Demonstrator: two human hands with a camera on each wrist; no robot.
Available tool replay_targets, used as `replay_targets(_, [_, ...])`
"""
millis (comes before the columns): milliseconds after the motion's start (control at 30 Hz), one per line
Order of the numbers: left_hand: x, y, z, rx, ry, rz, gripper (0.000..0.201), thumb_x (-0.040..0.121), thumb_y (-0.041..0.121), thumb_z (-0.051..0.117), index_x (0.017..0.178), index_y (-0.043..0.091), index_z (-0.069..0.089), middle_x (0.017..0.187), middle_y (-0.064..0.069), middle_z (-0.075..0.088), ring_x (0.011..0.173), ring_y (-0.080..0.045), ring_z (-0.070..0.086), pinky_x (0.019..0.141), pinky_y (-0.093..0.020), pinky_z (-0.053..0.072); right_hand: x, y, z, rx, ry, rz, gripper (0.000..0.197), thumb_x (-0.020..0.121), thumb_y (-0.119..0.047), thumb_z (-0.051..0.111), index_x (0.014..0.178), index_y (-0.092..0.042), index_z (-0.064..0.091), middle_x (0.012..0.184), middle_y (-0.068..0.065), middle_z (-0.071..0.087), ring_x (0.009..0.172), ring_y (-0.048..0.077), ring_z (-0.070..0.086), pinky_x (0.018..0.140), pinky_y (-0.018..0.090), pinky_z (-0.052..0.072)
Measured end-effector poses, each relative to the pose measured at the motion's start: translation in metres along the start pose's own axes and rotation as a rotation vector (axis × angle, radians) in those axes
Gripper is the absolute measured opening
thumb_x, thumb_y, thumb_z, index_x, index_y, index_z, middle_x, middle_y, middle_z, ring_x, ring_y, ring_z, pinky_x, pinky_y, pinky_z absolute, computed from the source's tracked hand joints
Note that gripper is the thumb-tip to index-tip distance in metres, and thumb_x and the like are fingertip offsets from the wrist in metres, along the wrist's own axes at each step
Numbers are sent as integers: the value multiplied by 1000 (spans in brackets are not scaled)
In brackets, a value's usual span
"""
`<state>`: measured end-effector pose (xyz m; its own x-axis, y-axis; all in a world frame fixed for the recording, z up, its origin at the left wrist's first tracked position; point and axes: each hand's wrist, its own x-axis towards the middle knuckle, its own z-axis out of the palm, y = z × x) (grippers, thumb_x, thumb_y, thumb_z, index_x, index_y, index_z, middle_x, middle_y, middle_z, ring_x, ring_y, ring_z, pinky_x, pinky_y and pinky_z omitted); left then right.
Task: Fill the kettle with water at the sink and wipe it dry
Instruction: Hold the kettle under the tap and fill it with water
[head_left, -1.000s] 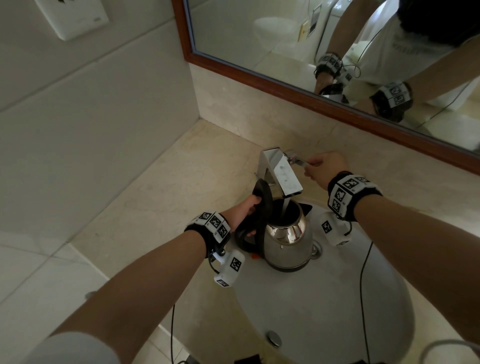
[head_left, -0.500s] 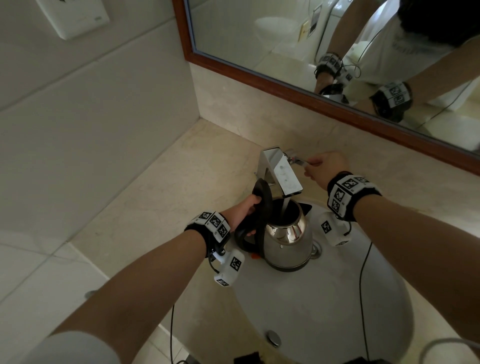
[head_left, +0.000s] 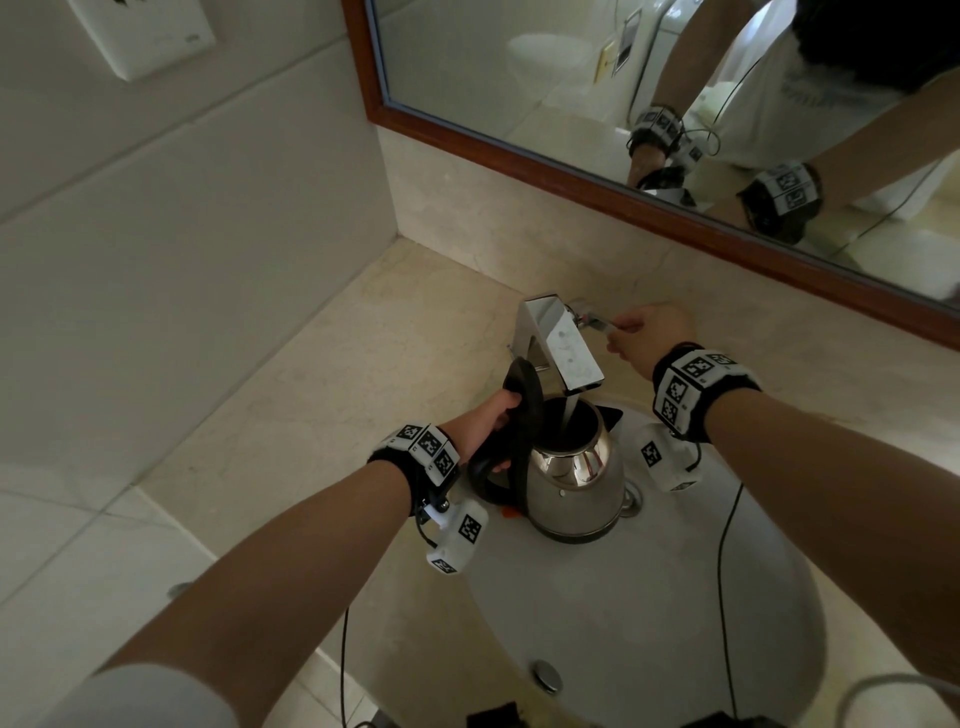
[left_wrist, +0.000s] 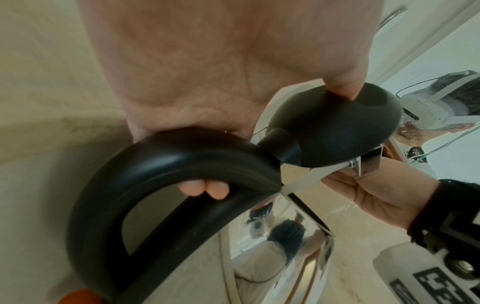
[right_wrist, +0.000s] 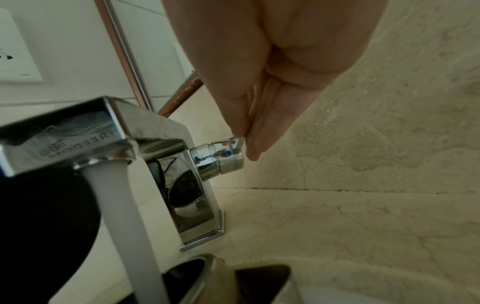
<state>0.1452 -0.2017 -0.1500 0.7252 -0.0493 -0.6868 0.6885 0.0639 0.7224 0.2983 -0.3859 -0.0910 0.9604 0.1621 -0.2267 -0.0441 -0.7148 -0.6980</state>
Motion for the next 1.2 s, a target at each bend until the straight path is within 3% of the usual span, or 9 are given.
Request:
replay_targets(100, [0, 0, 0, 6, -4, 3, 67, 69, 62, 44, 101, 6, 64, 85, -13, 66, 69, -24, 63, 62, -28, 51, 0, 0, 0, 5, 3, -1, 16, 90, -18, 64, 103, -11, 71, 83, 4, 74, 88, 23, 70, 86, 42, 57])
replay_targets(367, [2, 0, 1, -21, 27, 12, 66, 67, 60, 46, 99, 6, 63, 85, -14, 66, 67, -26, 63, 60, -29, 50, -1, 1, 0, 12, 11, -7, 15, 89, -18, 64, 100, -10, 72, 84, 6, 75, 88, 25, 70, 88, 45, 56])
replay_targets(533, [8, -5, -2, -29, 0, 28, 84, 55, 68, 51, 104, 0, 63, 83, -16, 65, 63, -27, 62, 59, -30, 50, -3, 0, -1, 4, 7, -16, 15, 89, -16, 64, 102, -12, 71, 84, 6, 75, 88, 25, 71, 87, 43, 57])
replay_targets(767, [9, -4, -2, -26, -12, 25, 85, 53, 68, 51, 103, 1, 63, 82, -15, 65, 63, -24, 63, 59, -28, 51, -2, -1, -1, 3, 11, -12, 18, 89, -17, 64, 104, -10, 71, 85, 6, 75, 88, 24, 71, 88, 43, 56])
replay_targets(1067, [7, -3, -2, -22, -13, 21, 73, 61, 65, 49, 97, 4, 64, 81, -15, 65, 66, -27, 61, 66, -32, 50, -1, 1, 0, 10, 9, -24, 9, 88, -15, 65, 93, -13, 72, 84, 8, 76, 86, 27, 71, 86, 47, 57])
replay_targets(1200, [8, -4, -2, -29, 20, 40, 76, 58, 65, 51, 98, 2, 65, 81, -17, 67, 67, -30, 63, 68, -35, 50, 1, 3, 1, 18, 10, -13, 13, 87, -16, 66, 98, -14, 72, 83, 6, 76, 87, 25, 71, 87, 46, 57])
